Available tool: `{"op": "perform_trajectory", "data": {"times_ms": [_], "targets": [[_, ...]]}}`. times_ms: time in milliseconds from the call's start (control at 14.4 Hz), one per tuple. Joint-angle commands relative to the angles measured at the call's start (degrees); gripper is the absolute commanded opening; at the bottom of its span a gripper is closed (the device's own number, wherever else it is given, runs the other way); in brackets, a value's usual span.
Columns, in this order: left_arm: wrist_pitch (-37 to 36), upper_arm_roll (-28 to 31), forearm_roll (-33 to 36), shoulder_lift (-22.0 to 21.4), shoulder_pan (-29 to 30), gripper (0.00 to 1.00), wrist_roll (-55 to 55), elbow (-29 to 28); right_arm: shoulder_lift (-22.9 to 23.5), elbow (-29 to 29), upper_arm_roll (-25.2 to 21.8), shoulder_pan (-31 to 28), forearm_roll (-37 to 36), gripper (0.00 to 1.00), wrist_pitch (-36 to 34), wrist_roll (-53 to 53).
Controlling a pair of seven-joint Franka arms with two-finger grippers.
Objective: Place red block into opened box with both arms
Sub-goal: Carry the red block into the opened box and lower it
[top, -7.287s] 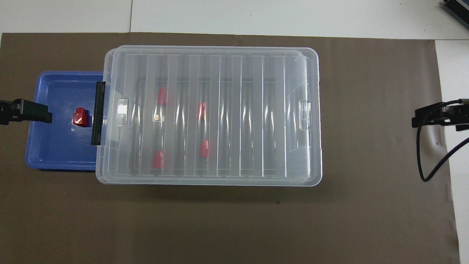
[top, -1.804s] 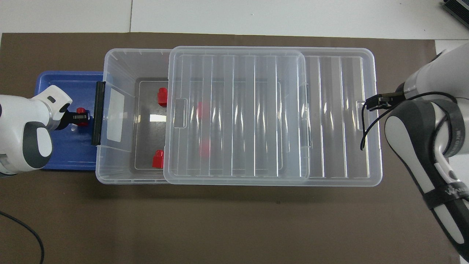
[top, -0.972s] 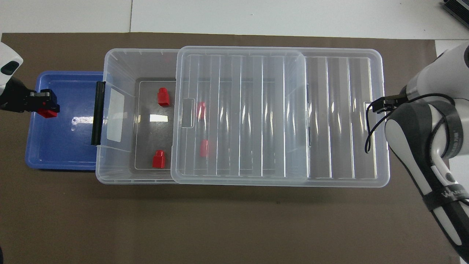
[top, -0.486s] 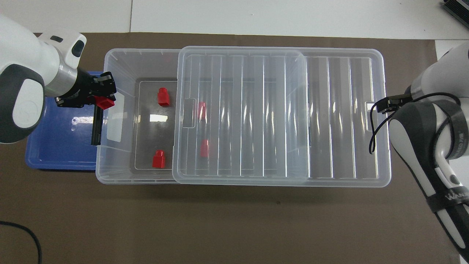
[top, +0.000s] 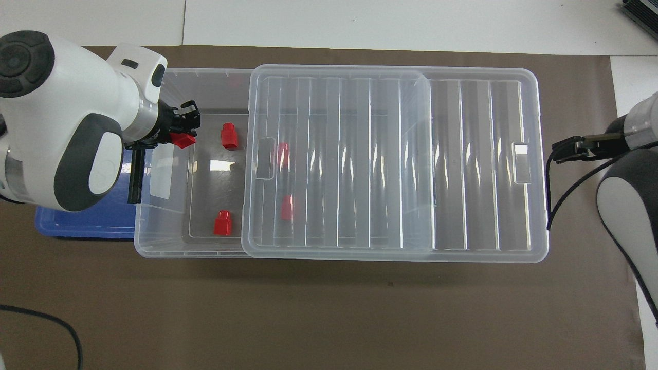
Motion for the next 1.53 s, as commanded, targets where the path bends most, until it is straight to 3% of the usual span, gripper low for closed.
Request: {"op": "perform_trajectory", "data": {"times_ms": [0, 139, 347, 1110, 1388, 1457], "targets": [[5.0, 0.9, 2.2, -2.7, -1.7, 0.0, -0.8, -6.7, 0.0, 5.5, 0.2, -1.3, 4.8, 1.0, -6.7, -0.3], [6.3, 0.9, 4.8, -2.6, -2.9, 0.0, -0.8, -8.3, -0.6, 8.1, 0.2, -1.7, 6.0, 1.0, -11.6, -0.2], [10.8, 0.9, 7.0, -1.8, -3.4, 0.0, -1.1, -11.5, -2.2, 6.6, 0.2, -1.9, 6.3, 1.0, -14.0, 3.2], [24.1, 1.0, 10.4, 5.2, -4.4, 0.0, -3.0, -18.6, -2.8, 5.0, 0.7, -1.6, 6.4, 1.0, -12.2, 4.9], [28.7, 1.1, 10.5, 5.4, -4.2, 0.0, -3.5, -22.2, -3.2, 3.8, 0.7, -1.8, 10.1, 1.0, -10.3, 4.9], [28.7, 1.2, 10.5, 5.5, -4.2, 0.07, -3.5, -22.4, -3.2, 3.8, 0.7, -1.7, 10.1, 1.0, -10.3, 4.8]]}}
